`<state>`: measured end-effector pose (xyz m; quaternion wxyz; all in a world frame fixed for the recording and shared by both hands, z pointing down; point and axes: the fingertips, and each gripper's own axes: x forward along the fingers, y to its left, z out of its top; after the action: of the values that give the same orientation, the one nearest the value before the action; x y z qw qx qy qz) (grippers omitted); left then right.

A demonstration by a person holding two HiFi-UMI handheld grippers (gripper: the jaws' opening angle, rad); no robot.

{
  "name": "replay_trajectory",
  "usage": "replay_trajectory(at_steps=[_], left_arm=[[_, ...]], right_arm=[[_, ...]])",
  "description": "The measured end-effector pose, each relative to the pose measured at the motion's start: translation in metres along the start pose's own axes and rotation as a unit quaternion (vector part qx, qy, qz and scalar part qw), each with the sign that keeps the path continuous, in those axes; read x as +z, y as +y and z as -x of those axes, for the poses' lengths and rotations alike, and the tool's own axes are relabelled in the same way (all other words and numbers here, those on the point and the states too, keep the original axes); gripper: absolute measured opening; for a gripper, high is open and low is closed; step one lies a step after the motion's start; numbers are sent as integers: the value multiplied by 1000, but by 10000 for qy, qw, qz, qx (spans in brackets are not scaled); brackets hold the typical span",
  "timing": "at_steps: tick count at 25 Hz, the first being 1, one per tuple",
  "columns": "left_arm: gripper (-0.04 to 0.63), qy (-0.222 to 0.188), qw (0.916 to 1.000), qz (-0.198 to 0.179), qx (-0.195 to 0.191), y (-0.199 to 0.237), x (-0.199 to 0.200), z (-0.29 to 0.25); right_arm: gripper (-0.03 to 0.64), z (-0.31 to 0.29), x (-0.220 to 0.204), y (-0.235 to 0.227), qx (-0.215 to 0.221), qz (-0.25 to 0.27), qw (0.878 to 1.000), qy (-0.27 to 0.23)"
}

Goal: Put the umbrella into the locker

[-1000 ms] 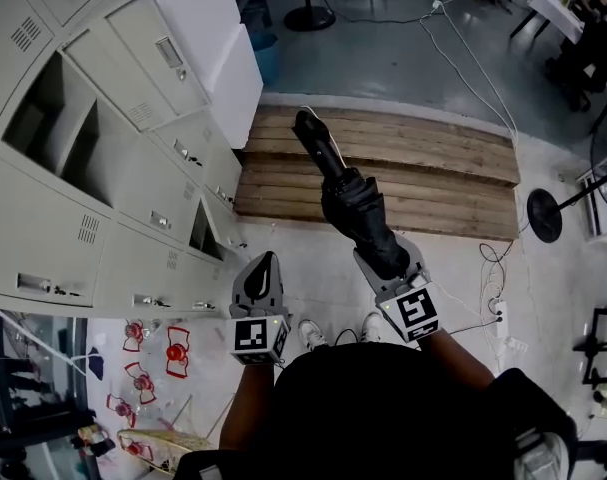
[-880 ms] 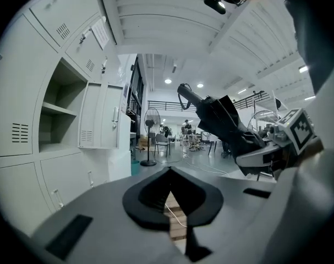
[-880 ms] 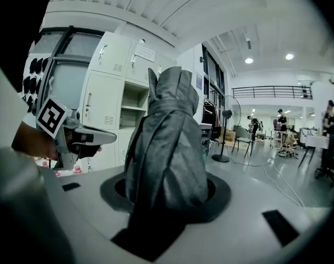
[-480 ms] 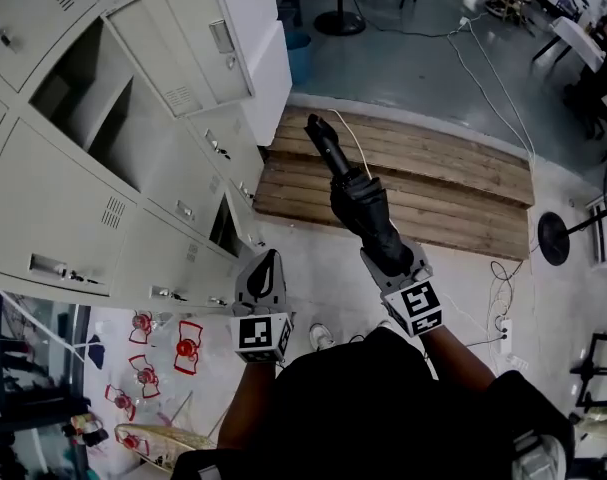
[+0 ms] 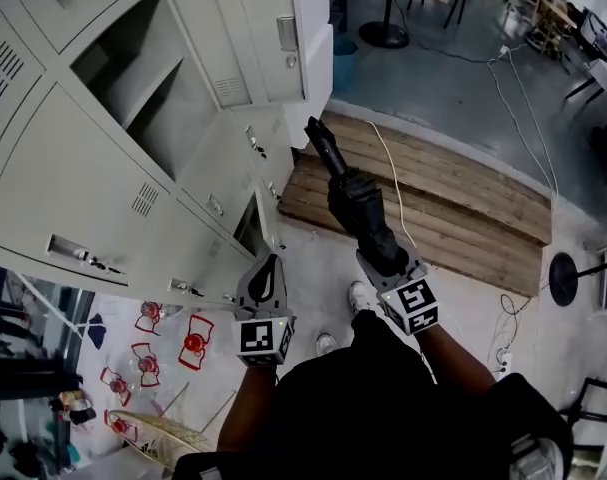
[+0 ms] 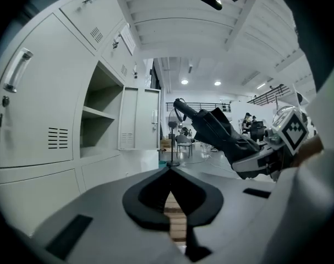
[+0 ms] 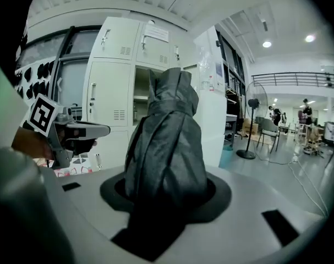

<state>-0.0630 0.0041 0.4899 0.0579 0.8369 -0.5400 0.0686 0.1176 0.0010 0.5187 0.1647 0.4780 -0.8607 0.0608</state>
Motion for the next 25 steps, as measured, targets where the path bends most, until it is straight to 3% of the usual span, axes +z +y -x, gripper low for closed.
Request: replay_trajectory(at_steps=[12,21,25], left_arm=[[-2,215,9920,26,1245,75,5,-32],[-2,202,9710,73,2383,114,25,-38],[-3,145,9579,225,2858,120,25,-39]], right_arm=[[195,-110,44,-11,1159,352,9924,219],[195,-188,60,-10,2239,625,9720,330],[195,-205,70,-9,2609,713,9619,387]])
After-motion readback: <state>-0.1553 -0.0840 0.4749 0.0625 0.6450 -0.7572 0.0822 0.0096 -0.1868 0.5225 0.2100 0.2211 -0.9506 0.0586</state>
